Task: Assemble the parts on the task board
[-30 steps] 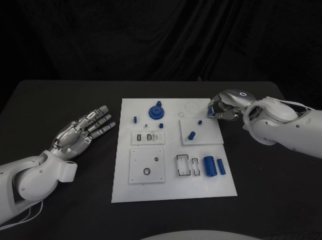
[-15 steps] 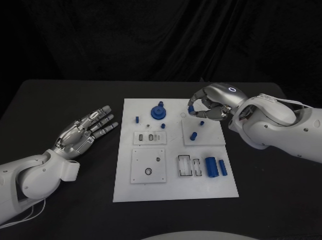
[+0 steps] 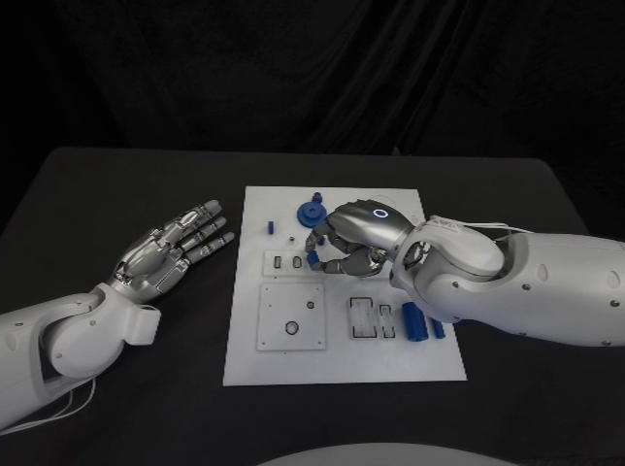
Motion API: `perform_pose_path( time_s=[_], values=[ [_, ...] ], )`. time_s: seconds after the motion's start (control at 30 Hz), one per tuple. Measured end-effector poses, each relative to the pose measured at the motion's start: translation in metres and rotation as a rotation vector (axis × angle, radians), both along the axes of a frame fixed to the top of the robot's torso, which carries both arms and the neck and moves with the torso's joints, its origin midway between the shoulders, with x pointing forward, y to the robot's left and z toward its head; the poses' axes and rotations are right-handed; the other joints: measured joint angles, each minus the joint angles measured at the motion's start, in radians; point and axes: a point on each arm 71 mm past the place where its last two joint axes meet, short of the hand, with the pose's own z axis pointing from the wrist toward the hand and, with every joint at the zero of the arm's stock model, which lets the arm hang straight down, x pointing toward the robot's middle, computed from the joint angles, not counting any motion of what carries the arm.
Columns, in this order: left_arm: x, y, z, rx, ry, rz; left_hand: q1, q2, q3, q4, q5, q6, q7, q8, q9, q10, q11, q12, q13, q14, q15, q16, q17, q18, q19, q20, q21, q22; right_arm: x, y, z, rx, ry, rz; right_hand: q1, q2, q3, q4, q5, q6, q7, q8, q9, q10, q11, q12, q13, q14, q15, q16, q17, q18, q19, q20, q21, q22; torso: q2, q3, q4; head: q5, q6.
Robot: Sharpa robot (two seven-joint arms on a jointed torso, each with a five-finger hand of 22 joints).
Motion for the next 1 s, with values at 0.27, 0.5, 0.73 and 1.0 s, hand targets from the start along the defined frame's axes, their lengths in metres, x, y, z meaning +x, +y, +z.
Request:
perform_pose_path(
  time_s=[0.27, 0.5, 0.73, 1.0],
  values=[
    [0.000, -0.001, 0.000, 0.000, 0.001, -0.003, 0.000, 0.000, 0.000, 0.000, 0.000, 0.000, 0.000, 0.000, 0.000, 0.000, 0.000, 0.000, 0.000, 0.000, 0.000, 0.000, 0.000, 0.000, 0.000, 0.000, 0.000, 0.000, 0.004, 0.008, -0.012, -0.050, -0.006, -0.013, 0.000, 0.000, 0.000, 0.000, 0.000, -0.002, 0.002, -0.004, 0.006, 0.001, 0.013, 0.000, 0.000, 0.001, 0.006, 0.000, 0.000, 0.000, 0.000, 0.000, -0.006, 0.000, 0.000, 0.0010, -0.0030, 0.008, -0.010],
    [0.001, -0.004, 0.000, -0.001, 0.002, -0.007, -0.010, -0.001, 0.003, -0.003, 0.000, 0.000, 0.000, 0.000, 0.001, 0.000, 0.000, 0.000, 0.000, 0.004, 0.004, 0.005, 0.000, 0.000, 0.000, 0.000, 0.000, 0.000, 0.004, 0.013, -0.015, -0.070, -0.008, -0.017, 0.000, 0.000, -0.003, -0.003, 0.000, -0.008, 0.007, -0.009, 0.019, -0.002, 0.016, 0.000, 0.000, 0.000, 0.007, 0.000, 0.000, 0.000, 0.000, 0.000, -0.006, 0.000, 0.002, 0.0017, -0.0008, 0.001, -0.013],
    [0.001, -0.004, -0.001, -0.001, 0.003, -0.009, -0.010, -0.001, 0.003, -0.003, 0.000, 0.000, 0.000, 0.000, 0.001, 0.000, 0.000, 0.000, 0.000, 0.004, 0.004, 0.005, 0.000, 0.000, 0.000, 0.000, 0.000, 0.000, 0.005, 0.013, -0.015, -0.081, -0.013, -0.030, 0.000, 0.000, -0.003, -0.003, 0.009, -0.009, 0.009, -0.011, 0.019, -0.001, 0.017, 0.000, 0.000, 0.001, 0.008, 0.000, 0.000, 0.000, 0.004, 0.004, -0.006, 0.000, 0.004, 0.0016, 0.0006, 0.000, -0.012],
    [0.001, -0.004, -0.001, 0.000, 0.004, -0.010, -0.010, -0.001, 0.003, -0.003, 0.000, 0.000, 0.000, 0.000, 0.001, 0.000, 0.000, 0.000, 0.000, 0.004, 0.004, 0.005, 0.000, 0.000, 0.000, 0.000, 0.000, 0.000, 0.007, 0.006, -0.016, -0.093, -0.024, -0.057, 0.000, 0.000, 0.006, -0.011, 0.031, -0.011, 0.011, -0.014, 0.023, -0.003, 0.022, 0.004, 0.000, -0.001, 0.014, 0.000, 0.000, 0.000, 0.004, 0.004, -0.010, 0.000, 0.003, 0.0019, -0.0033, 0.006, -0.012]
  ],
)
